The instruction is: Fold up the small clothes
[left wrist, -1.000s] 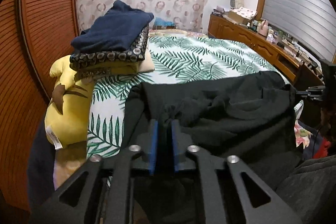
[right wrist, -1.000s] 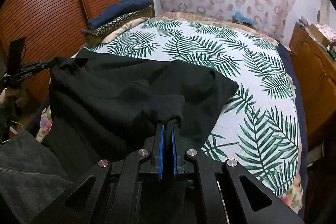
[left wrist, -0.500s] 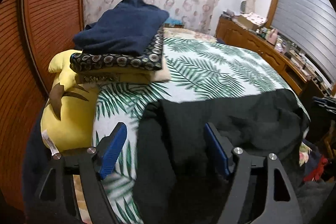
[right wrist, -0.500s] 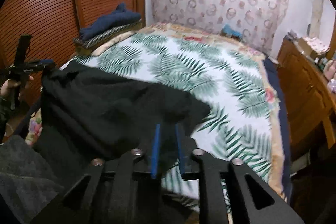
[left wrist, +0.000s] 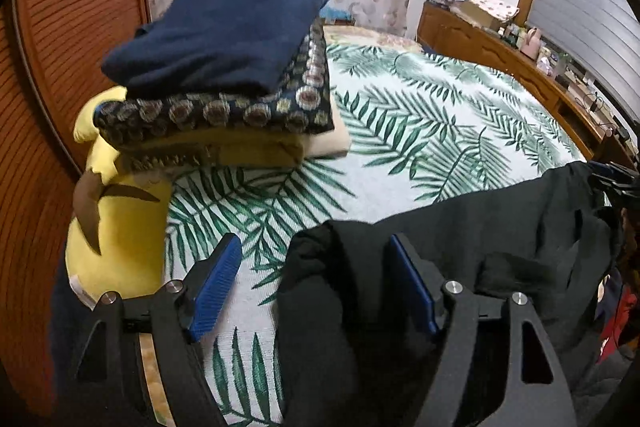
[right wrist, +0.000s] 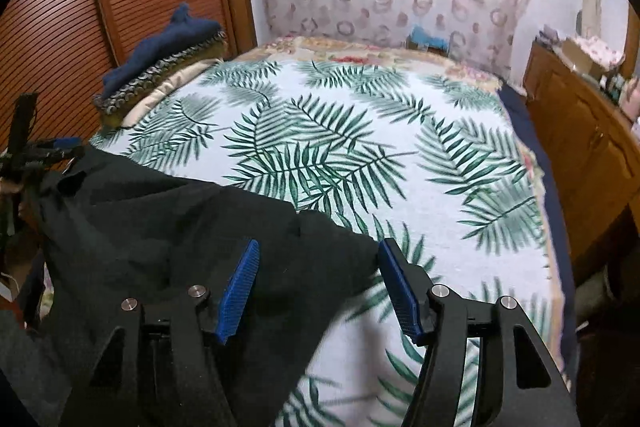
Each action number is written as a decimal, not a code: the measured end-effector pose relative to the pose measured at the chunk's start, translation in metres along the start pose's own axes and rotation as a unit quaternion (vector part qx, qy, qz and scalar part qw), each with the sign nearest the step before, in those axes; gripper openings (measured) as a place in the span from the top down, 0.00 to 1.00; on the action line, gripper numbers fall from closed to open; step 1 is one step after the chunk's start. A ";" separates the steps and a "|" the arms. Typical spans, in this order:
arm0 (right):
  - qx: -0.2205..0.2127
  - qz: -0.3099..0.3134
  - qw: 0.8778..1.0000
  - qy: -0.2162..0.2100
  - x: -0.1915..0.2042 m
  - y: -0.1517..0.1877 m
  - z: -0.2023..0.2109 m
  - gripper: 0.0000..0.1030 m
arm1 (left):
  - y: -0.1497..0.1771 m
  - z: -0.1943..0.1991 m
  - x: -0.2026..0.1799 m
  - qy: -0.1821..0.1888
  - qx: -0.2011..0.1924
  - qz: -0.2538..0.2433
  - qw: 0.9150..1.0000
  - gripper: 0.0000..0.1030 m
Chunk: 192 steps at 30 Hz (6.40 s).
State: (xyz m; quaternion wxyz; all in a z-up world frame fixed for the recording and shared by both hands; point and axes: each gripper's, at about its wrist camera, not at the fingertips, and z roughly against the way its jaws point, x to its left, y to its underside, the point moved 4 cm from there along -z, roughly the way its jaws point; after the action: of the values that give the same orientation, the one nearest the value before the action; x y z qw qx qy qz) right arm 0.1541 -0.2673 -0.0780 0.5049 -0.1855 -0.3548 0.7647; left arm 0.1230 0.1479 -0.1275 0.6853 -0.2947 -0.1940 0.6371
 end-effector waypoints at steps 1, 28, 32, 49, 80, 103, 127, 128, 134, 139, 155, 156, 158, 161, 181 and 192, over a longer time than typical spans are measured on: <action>0.003 -0.004 1.000 -0.002 -0.001 -0.002 -0.005 0.38 | 0.001 -0.002 0.000 0.003 0.002 0.003 1.000 0.26; 0.032 -0.012 0.999 -0.014 -0.006 -0.010 -0.038 0.35 | 0.008 -0.007 -0.003 0.033 0.007 0.000 0.999 0.46; 0.030 -0.014 0.999 -0.014 -0.006 -0.008 -0.037 0.39 | 0.009 -0.007 -0.007 0.050 0.009 0.002 0.999 0.71; -0.115 -0.012 0.991 -0.072 0.021 -0.009 0.122 0.85 | 0.004 0.175 -0.053 0.099 -0.189 -0.006 0.977 0.86; -0.229 0.040 0.970 0.065 -0.012 -0.159 0.199 0.84 | -0.206 0.130 -0.085 0.021 -0.300 -0.052 0.952 0.83; -0.026 -0.052 0.997 0.057 -0.072 -0.111 -0.026 0.48 | -0.123 -0.008 -0.129 0.077 -0.096 -0.107 0.987 0.23; 0.027 -0.115 0.992 0.047 -0.102 -0.095 -0.040 0.58 | -0.064 -0.066 -0.141 0.025 0.023 -0.102 0.994 0.19; 0.025 -0.113 0.992 0.046 -0.101 -0.090 -0.043 0.62 | -0.064 -0.067 -0.141 0.024 0.023 -0.102 0.994 0.19; 0.020 -0.096 0.993 0.060 -0.091 -0.074 -0.054 0.62 | -0.065 -0.068 -0.140 0.022 0.023 -0.103 0.994 0.19; 0.007 -0.079 0.994 0.072 -0.089 -0.069 -0.055 0.62 | -0.065 -0.070 -0.139 0.019 0.023 -0.100 0.995 0.19; 0.013 -0.058 0.994 0.092 -0.078 -0.067 -0.054 0.61 | -0.076 -0.046 -0.114 0.061 -0.003 -0.020 0.998 0.33; 0.013 -0.058 0.994 0.092 -0.078 -0.067 -0.054 0.61 | -0.078 -0.044 -0.112 0.064 -0.007 -0.013 0.998 0.34; 0.013 -0.058 0.994 0.092 -0.079 -0.067 -0.054 0.61 | -0.082 -0.044 -0.108 0.070 -0.009 -0.002 0.997 0.34; 0.013 -0.058 0.994 0.092 -0.079 -0.067 -0.054 0.61 | -0.086 -0.048 -0.109 0.078 -0.006 0.003 0.997 0.34; -0.035 -0.028 0.998 0.040 -0.060 -0.088 -0.009 0.98 | -0.111 -0.010 -0.129 0.070 -0.063 -0.036 0.995 0.88; -0.076 -0.005 0.997 -0.002 -0.030 -0.078 0.061 0.98 | -0.110 0.031 -0.116 0.083 -0.091 -0.027 0.992 0.89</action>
State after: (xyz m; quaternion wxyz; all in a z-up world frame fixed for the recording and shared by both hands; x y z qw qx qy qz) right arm 0.1778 -0.2979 0.0183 0.4926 -0.2195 -0.4141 0.7333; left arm 0.1731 0.0362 -0.0201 0.6867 -0.4024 -0.2014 0.5710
